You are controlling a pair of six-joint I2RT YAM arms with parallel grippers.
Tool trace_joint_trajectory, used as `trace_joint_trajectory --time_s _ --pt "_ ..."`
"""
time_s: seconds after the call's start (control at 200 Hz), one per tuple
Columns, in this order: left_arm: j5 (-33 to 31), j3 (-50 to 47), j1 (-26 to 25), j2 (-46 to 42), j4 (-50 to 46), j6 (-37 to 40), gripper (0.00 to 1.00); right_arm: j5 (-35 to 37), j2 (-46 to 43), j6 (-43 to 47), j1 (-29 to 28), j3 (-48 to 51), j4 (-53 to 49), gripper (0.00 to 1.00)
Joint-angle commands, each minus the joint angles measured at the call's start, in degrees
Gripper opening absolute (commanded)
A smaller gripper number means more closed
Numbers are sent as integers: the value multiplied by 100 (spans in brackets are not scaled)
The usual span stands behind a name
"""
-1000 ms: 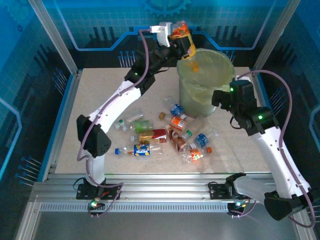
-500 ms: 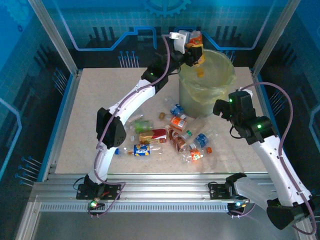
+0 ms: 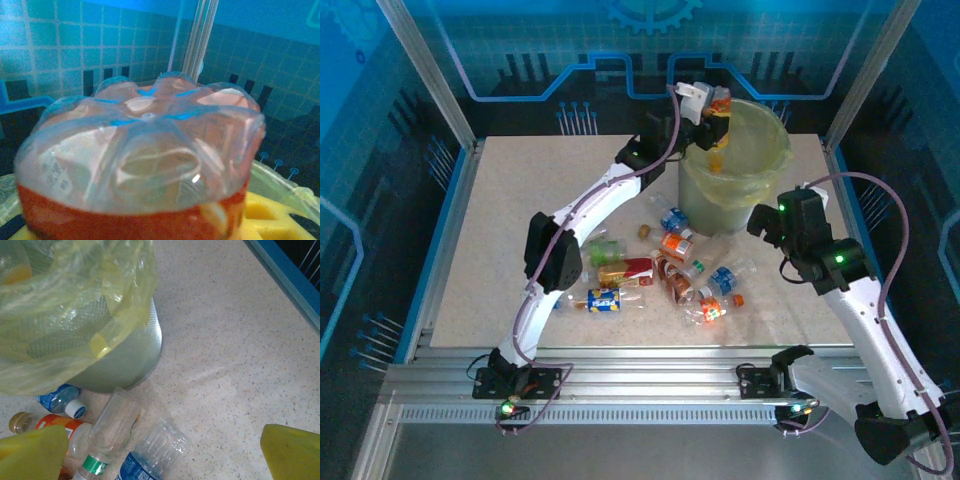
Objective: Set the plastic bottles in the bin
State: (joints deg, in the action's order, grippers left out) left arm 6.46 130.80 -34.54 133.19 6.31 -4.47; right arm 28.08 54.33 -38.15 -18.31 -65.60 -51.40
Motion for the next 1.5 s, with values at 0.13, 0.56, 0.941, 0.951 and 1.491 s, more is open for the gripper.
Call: trace_joint_trajectory --time_s 0.13,0.56,0.941,0.951,1.491 --pt "101 344 -73 146 -128 289 58 23 -71 -258 48 116 -265 100" --pt "35 728 -75 141 -304 395 94 36 -137 -383 54 188 -424 100" --pt "-270 744 -74 -422 -552 292 99 -120 -120 -547 64 237 -651 100" --pt "-286 736 -73 -457 -558 283 99 -136 -123 -547 64 240 -659 100" --pt "-1482 -2287 -72 -3262 -402 -306 99 -1783 -443 -1337 -3 1172 -736 100"
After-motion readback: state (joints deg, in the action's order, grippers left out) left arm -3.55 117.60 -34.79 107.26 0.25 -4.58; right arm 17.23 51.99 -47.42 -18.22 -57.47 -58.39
